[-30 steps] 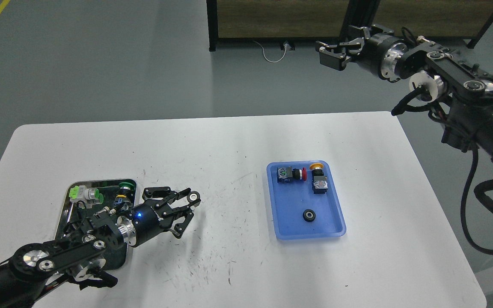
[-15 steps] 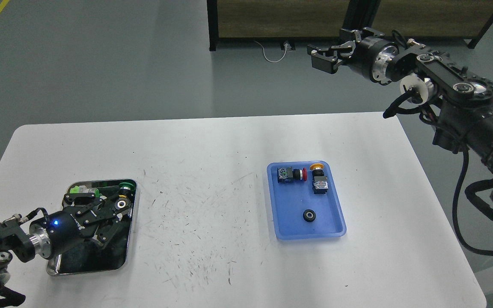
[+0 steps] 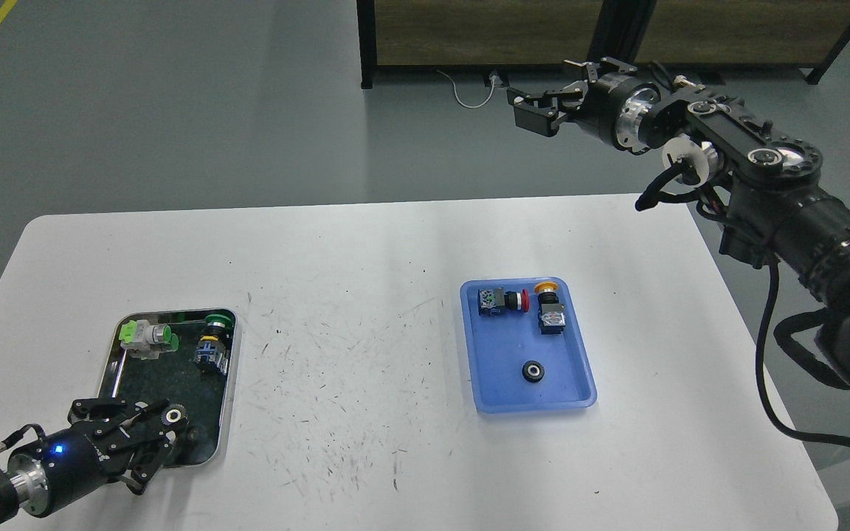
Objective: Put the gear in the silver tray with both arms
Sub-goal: 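Carry the gear into the silver tray and release it with the left gripper, then retract the left arm and reach the right gripper to the blue tray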
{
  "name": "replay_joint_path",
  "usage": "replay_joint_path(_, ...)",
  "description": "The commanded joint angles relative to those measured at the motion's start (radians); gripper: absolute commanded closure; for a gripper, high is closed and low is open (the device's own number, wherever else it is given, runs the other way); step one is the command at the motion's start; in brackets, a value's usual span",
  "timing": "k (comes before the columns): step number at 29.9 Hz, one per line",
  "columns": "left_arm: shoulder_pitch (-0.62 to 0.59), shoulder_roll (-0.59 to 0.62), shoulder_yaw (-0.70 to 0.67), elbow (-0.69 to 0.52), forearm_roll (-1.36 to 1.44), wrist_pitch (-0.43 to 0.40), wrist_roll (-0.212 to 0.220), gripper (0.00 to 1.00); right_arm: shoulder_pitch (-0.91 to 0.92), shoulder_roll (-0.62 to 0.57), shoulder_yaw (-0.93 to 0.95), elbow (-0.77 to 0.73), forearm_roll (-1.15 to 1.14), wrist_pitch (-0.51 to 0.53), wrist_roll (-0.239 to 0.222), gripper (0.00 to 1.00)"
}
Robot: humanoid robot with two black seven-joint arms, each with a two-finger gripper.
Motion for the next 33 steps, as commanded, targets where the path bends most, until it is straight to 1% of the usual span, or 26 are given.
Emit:
replay_joint_path(1, 0.009, -0.019, -0.003, 0.027, -0.002, 0.003, -0.006, 0.71, 0.001, 0.002, -0.001, 0.000, -0.003, -0.002, 0.001, 0.01)
replay_joint_path(7, 0.011, -0.043, -0.006, 0.064, -0.007, 0.001, -0.011, 0.68, 0.006, 0.007, -0.003, -0.005, -0.003, -0.002, 0.001, 0.01)
replay_joint_path(10, 0.012, -0.041, -0.012, 0.064, -0.008, 0.001, -0.011, 0.62, 0.007, 0.008, -0.003, -0.008, -0.003, -0.002, 0.001, 0.01)
replay_joint_path(16, 0.014, -0.039, -0.017, 0.066, -0.023, 0.004, -0.011, 0.34, 0.006, 0.016, -0.029, -0.006, -0.005, -0.002, 0.004, 0.01)
replay_joint_path(22, 0.012, -0.038, -0.026, 0.067, -0.039, 0.024, -0.011, 0.19, 0.003, 0.010, -0.046, 0.017, -0.005, 0.001, 0.004, 0.01)
replay_joint_path(24, 0.009, -0.035, -0.060, 0.067, -0.050, 0.035, -0.009, 0.13, 0.001, -0.007, -0.067, 0.067, -0.005, 0.001, 0.001, 0.01)
replay_joint_path(27, 0.005, -0.027, -0.158, 0.064, -0.071, 0.041, 0.000, 0.06, 0.000, -0.068, -0.144, 0.181, -0.005, 0.001, -0.002, 0.02)
replay_joint_path(29, 0.000, -0.023, -0.227, 0.064, -0.073, 0.039, 0.007, 0.04, -0.002, -0.119, -0.203, 0.259, -0.003, 0.003, -0.002, 0.02)
replay_joint_path(31, -0.009, -0.010, -0.299, 0.064, -0.073, 0.033, 0.017, 0.03, -0.003, -0.174, -0.251, 0.346, -0.003, 0.011, -0.003, 0.01)
replay_joint_path(33, -0.040, -0.006, -0.354, 0.064, -0.074, 0.024, 0.036, 0.03, -0.010, -0.234, -0.302, 0.437, -0.005, 0.015, -0.005, 0.01)
